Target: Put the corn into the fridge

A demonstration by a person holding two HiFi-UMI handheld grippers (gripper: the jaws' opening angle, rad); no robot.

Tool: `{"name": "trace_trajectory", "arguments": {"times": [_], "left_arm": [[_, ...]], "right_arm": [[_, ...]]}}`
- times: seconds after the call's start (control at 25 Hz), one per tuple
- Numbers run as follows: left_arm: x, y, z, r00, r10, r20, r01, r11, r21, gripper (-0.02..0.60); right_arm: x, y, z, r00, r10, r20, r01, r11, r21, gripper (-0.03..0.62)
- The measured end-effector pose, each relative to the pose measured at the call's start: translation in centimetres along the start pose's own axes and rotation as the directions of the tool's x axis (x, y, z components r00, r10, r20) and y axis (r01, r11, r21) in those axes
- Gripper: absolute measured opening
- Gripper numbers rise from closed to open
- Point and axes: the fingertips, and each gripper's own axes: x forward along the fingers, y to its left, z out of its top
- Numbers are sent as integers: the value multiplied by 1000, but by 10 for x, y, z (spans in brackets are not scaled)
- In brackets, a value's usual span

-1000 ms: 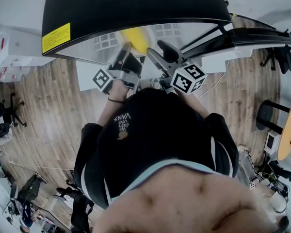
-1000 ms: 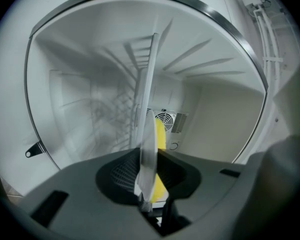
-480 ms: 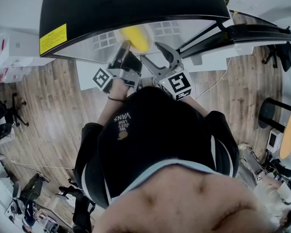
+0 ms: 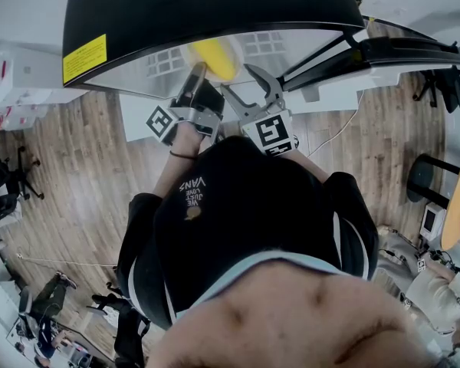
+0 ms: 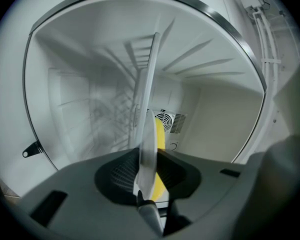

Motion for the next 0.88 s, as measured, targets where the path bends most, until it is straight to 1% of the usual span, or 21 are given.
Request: {"name": "trace_trajectory", "arguments": {"times": [0.2, 0.56, 0.76, 0.88], "left_arm": [[0, 0, 1, 1000, -8, -9, 8, 1000, 1, 87], [-1, -6, 1, 999, -34, -17, 34, 999, 2, 104], [-4, -5, 0, 999, -41, -25, 41, 999, -1, 104], [-7, -4, 1, 999, -39, -15, 39, 999, -3, 104]], "right_arm": [[2, -1, 1, 1000, -22, -12, 22, 1000, -5, 259], [8, -2, 3, 999, -36, -15, 36, 999, 24, 265], [15, -4, 2, 999, -37, -27, 38, 999, 24, 267], [20, -7, 4, 999, -39, -29, 40, 999, 20, 267]]}}
